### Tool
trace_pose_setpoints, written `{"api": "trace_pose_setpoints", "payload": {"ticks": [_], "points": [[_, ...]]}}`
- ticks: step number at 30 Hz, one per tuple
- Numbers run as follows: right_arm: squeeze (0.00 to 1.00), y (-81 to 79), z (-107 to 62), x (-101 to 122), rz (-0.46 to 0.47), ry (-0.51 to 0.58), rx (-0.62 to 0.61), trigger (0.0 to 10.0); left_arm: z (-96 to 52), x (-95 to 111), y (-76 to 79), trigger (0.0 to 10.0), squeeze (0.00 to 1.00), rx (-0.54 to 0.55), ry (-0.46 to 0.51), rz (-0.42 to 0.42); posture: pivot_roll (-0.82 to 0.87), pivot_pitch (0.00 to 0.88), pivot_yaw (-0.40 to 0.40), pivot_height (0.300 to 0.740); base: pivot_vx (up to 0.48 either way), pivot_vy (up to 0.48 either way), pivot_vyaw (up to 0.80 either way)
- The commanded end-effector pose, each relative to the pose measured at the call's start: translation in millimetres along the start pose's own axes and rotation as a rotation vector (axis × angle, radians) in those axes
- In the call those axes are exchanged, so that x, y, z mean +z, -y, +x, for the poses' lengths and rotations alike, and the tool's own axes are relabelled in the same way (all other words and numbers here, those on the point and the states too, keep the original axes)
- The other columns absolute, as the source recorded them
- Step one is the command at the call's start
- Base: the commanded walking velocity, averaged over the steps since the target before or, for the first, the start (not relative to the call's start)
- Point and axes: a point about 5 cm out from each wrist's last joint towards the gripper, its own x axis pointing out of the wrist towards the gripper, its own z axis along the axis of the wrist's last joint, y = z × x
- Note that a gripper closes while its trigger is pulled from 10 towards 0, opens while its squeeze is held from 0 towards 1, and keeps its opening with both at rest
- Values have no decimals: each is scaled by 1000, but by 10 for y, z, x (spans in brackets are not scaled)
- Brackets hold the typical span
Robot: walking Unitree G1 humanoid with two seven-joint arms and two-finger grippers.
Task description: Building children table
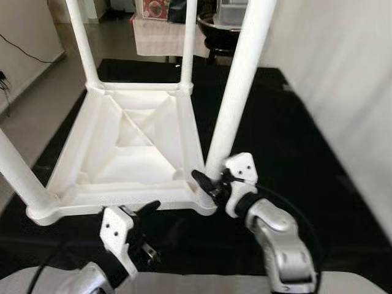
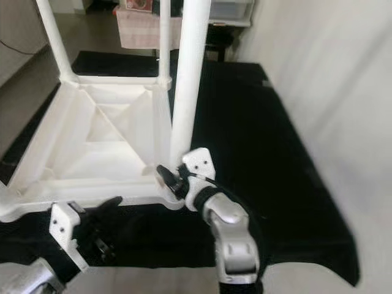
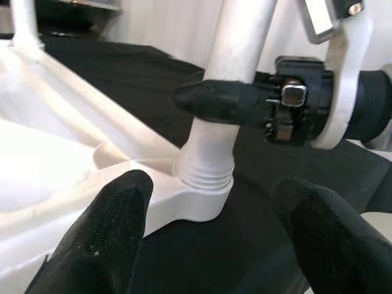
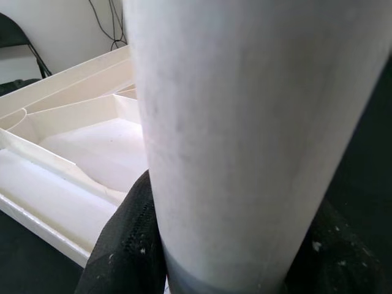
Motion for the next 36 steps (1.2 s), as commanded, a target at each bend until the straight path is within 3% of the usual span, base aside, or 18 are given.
{"api": "trace_pose_setpoints", "payload": {"ticks": [1, 4, 5, 7, 8, 10, 11, 13, 14, 15, 19, 26, 27, 30, 31, 36], "points": [[0, 177, -55, -251, 20, -137, -98, 9294, -28, -52, -26, 10000, 0, 20, -25, -4, -179, 123, -94, 740, 0, 0, 0], [0, 163, -17, -185, 32, -103, -33, 10000, -28, -52, -29, 10000, 0, 24, -23, -4, -181, 124, -96, 740, 0, 0, 0], [1000, 90, 1, -58, 77, -51, 58, 10000, -23, -52, -26, 10000, 0, 21, -23, -5, -185, 126, -96, 740, 0, 0, 0], [1000, 90, 1, -58, 77, -51, 58, 10000, -23, -52, -26, 10000, 0, 21, -23, -5, -185, 126, -96, 740, 0, 0, 0], [1000, 32, 10, 31, 109, -17, 188, 10000, -19, -49, -21, 10000, 0, 18, -22, -7, -181, 127, -96, 740, 0, 0, 0], [1000, 41, 20, 195, 73, 38, 390, 10000, -16, -44, -9, 10000, 0, 14, -21, -8, -175, 132, -98, 740, 0, 0, 0], [1000, 41, 20, 195, 73, 38, 390, 10000, -16, -44, -9, 10000, 0, 14, -21, -8, -175, 132, -98, 740, 0, 0, 0], [1000, 110, 13, 290, -47, 48, 552, 10000, -17, -38, 1, 10000, 0, 13, -20, -9, -171, 138, -98, 740, 0, 0, 0], [1000, 110, 13, 290, -47, 48, 552, 10000, -17, -38, 1, 10000, 0, 13, -20, -9, -171, 138, -98, 740, 0, 0, 0], [0, 150, 14, 312, -107, 36, 639, 10000, -18, -34, 9, 10000, 0, 13, -20, -7, -160, 143, -100, 740, 0, 0, 0], [0, 253, 77, 365, -225, -43, 858, 10000, -44, -36, 33, 10000, 0, 37, -37, 20, -140, 156, -98, 740, 0, 0, 0], [0, 333, 239, 465, -261, -75, 926, 10000, -160, -44, 85, 10000, 0, 126, -79, 101, -123, 174, -92, 740, 0, 0, 0], [0, 357, 265, 481, -262, -75, 921, 8863, -173, -43, 98, 10000, 0, 130, -80, 99, -115, 178, -96, 740, 0, 0, 0], [0, 372, 280, 492, -263, -75, 917, 8863, -179, -42, 107, 10000, 0, 130, -80, 96, -114, 178, -97, 740, 0, 0, 0], [0, 395, 285, 505, -264, -72, 920, 0, -171, -41, 110, 10000, 0, 126, -78, 92, -115, 181, -97, 740, 0, 0, 0], [0, 476, 213, 494, -262, -82, 951, 0, -147, -41, 114, 10000, 0, 100, -74, 83, -127, 183, -91, 740, 0, 0, 0]]}}
